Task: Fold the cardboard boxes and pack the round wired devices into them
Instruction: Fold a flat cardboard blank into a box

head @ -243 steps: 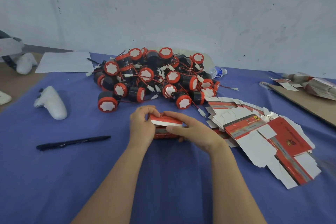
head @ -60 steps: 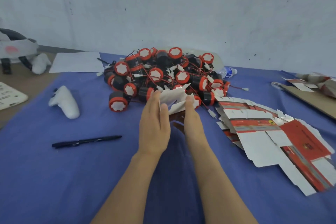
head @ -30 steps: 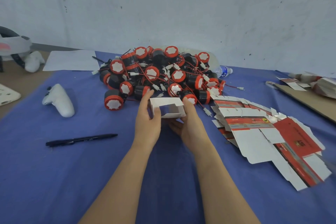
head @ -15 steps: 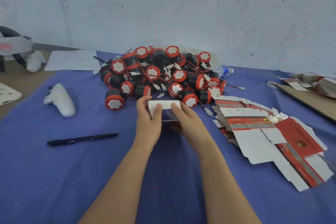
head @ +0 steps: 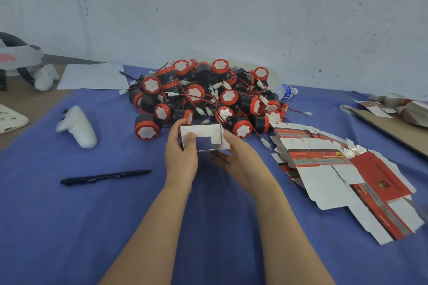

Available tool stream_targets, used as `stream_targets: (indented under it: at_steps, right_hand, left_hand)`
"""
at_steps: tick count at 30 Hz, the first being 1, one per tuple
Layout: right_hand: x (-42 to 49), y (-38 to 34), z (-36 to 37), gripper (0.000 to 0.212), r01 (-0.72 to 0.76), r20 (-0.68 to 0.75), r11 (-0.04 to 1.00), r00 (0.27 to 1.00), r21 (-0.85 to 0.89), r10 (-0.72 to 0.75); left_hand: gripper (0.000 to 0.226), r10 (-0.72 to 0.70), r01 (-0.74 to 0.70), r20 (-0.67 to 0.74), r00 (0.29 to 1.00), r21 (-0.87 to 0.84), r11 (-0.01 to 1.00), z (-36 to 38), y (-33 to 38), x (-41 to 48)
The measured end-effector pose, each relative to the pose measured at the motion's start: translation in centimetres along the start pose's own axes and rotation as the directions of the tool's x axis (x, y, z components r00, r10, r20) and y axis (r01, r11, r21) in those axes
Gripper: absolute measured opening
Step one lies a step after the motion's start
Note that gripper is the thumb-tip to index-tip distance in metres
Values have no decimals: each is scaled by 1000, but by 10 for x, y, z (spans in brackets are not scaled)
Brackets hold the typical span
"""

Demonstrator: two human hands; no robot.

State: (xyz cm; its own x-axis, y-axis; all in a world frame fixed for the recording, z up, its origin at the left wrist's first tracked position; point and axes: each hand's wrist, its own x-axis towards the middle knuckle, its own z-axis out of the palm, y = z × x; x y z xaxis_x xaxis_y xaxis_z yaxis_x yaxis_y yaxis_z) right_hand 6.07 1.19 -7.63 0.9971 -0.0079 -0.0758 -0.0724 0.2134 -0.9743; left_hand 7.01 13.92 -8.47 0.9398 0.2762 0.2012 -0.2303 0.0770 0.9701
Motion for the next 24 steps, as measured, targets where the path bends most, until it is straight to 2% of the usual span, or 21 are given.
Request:
stream_targets:
  at_steps: [4,9,12,14,16,19,24]
  right_hand:
    - [-6,4,-6,21,85,86,994,993,-71,-79]
    - [-7,3,-11,47,76,-48,996,996,-53,-78]
    - [-8,1,-13,56,76,-69,993,994,-89,-82]
    - [-8,-1,-12,54,54,-79,993,995,-101,-62]
    - [-9,-2,-11,50,36,-73,994,996,-101,-44]
    - [-11,-3,-10,44,29,-47,992,998,-124,-35]
    - [-7,-1,-15,64,12,12,988,1000,-154,-10]
  left_hand:
    - [37,46,-47,121,992,2,999,0,6,-5]
    - [43,110,-129,335,936,35,991,5,19,-15]
    - [44,72,-86,503,861,6,996,6,25,-17]
    - [38,8,16,568,823,-38,999,5,28,-15]
    - [38,-31,65,580,814,-37,997,1,26,-12]
    - [39,-9,-11,582,813,31,999,-5,22,-10]
    - [47,-38,-14,486,873,101,995,-6,15,-6]
